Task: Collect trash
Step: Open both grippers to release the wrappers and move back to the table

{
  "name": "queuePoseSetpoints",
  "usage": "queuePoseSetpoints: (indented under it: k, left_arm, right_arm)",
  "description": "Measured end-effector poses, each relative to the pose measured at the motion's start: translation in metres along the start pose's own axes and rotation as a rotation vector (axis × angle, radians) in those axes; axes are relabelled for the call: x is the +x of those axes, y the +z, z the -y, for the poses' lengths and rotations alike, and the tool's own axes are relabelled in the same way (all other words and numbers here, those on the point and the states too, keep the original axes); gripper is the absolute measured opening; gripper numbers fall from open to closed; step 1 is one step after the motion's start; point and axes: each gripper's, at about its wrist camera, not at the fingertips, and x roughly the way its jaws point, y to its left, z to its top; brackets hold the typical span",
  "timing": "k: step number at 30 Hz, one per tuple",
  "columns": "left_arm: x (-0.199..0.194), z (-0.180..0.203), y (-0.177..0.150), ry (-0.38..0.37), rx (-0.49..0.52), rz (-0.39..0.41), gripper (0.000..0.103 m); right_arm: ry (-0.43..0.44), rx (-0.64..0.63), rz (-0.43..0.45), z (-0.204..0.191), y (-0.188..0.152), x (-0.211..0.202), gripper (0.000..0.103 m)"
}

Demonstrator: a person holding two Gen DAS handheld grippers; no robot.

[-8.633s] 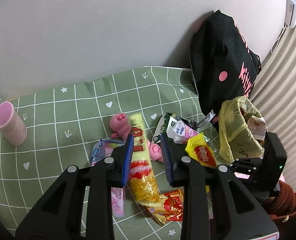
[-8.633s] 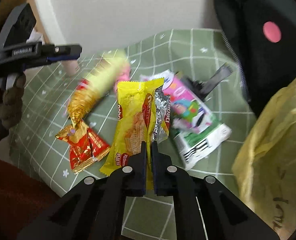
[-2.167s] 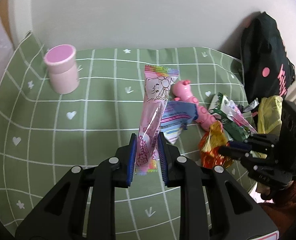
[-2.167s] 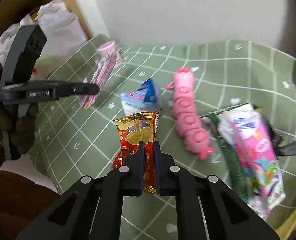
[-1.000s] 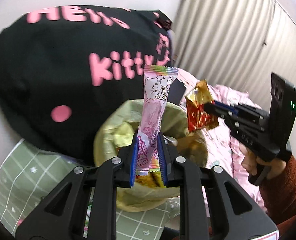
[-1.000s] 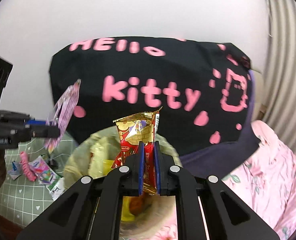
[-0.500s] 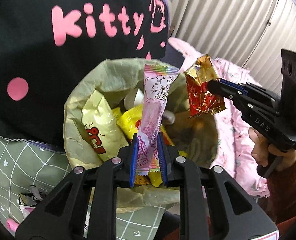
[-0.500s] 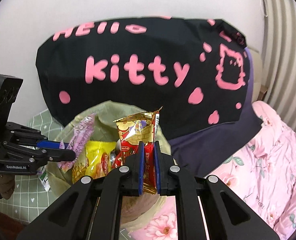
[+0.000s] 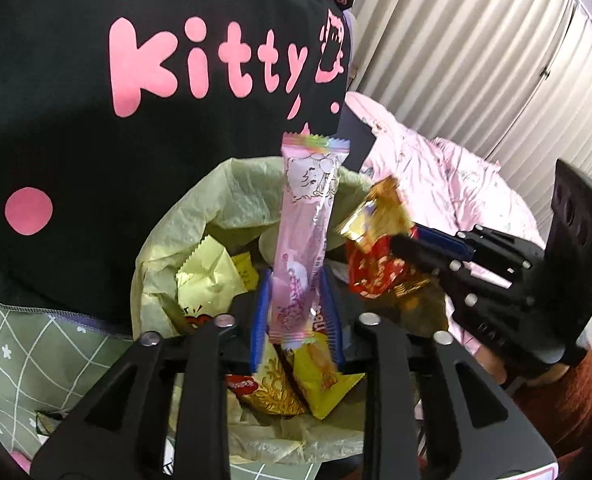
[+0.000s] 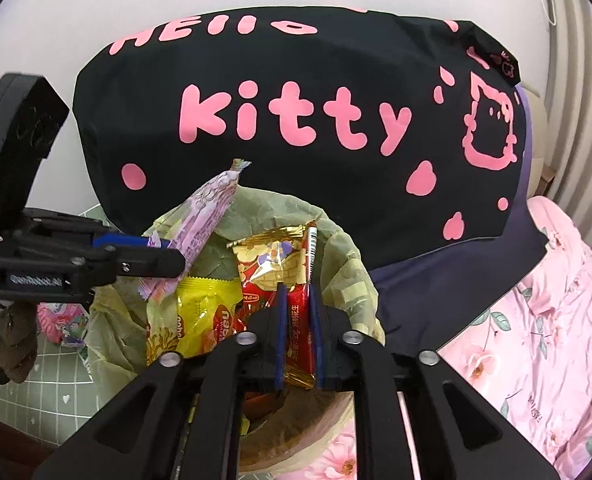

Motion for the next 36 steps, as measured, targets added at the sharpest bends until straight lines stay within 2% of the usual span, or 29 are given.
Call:
queuePoseSetpoints:
  k: [2,7,15,19,24,28,32,36]
  left_arm:
    - [-0.005,0.0,-0.002,0.011,-0.001,0.011,0.034]
    - [-0.023,-0.005,-0.007,0.049,-0.023,0.05,0.041]
    - [-0.066,-0.015,-0.026,0.137,-0.03,0.124,0.042]
    - [-0.085,-0.026,-0.038,0.164,-0.059,0.161,0.042]
    - [-0.123,-0.053,-0.067,0.265,-0.106,0.227,0.042]
    - [-0.155,-0.09,-0.102,0.345,-0.19,0.259,0.043]
    - [-0.195,-0.142,-0.15,0.42,-0.369,0.29,0.043]
    - [-0.224,-0.176,-0.197,0.51,-0.493,0.301,0.043]
  right_arm:
    - [-0.001,-0.006,-0.004,-0.001,-0.001,0.001,0.031]
    - [-0.009,-0.007,-0.009,-0.003,-0.003,0.0,0.031]
    - [-0.003,-0.007,0.045,-0.018,0.005,-0.014,0.031]
    - [0.031,-0.028,0.067,-0.036,0.013,-0.016,0.031]
    - [0.101,-0.076,0.09,-0.072,0.022,-0.013,0.031]
    - [0.16,-0.112,0.089,-0.1,0.025,-0.008,0.038]
    - [0.24,-0.174,0.059,-0.136,0.022,0.002,0.038]
    - [0.302,-0.239,0.034,-0.168,0.018,0.01,0.039]
